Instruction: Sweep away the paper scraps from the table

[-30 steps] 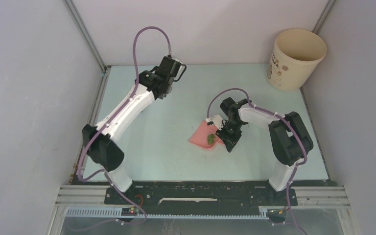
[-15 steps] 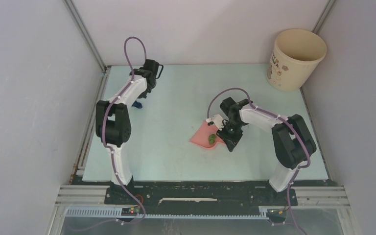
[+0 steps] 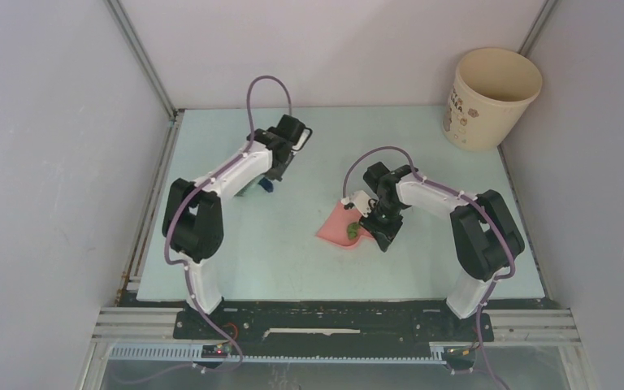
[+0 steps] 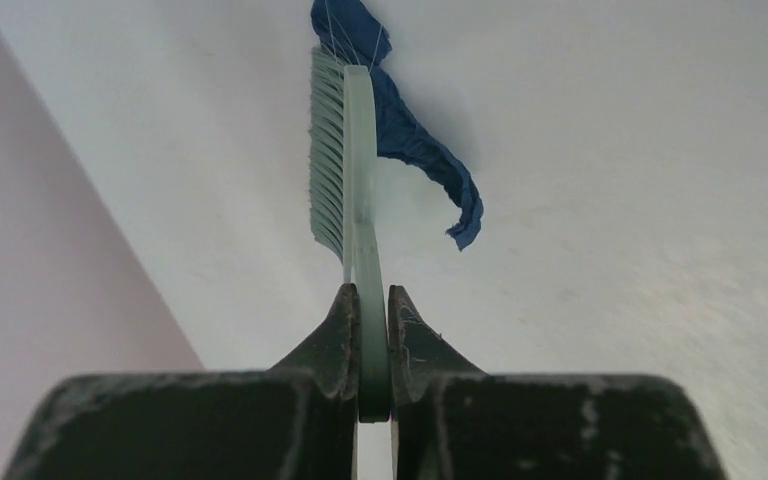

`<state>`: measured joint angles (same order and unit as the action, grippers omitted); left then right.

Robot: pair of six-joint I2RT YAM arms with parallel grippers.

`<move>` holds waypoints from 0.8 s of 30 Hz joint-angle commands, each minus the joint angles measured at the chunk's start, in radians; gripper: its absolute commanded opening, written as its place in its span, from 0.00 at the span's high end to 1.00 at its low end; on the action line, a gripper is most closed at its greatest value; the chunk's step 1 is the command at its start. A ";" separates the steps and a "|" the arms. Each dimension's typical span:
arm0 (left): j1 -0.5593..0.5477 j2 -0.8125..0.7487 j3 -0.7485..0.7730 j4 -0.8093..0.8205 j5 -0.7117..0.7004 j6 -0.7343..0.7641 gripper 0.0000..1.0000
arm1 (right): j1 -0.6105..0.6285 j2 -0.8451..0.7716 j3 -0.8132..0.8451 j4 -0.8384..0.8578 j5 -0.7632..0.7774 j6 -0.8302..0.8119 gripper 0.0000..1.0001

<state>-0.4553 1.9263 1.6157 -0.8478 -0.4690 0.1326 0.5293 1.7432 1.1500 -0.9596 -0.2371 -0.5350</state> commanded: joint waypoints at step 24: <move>-0.380 -0.611 -0.139 -0.083 0.316 -0.360 1.00 | -0.008 -0.002 -0.003 -0.012 0.019 0.037 1.00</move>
<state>-0.8383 1.4059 1.4494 -0.8833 -0.0223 -0.2279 0.5285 1.7771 1.1500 -0.9562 -0.2207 -0.5217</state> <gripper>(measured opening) 0.089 0.368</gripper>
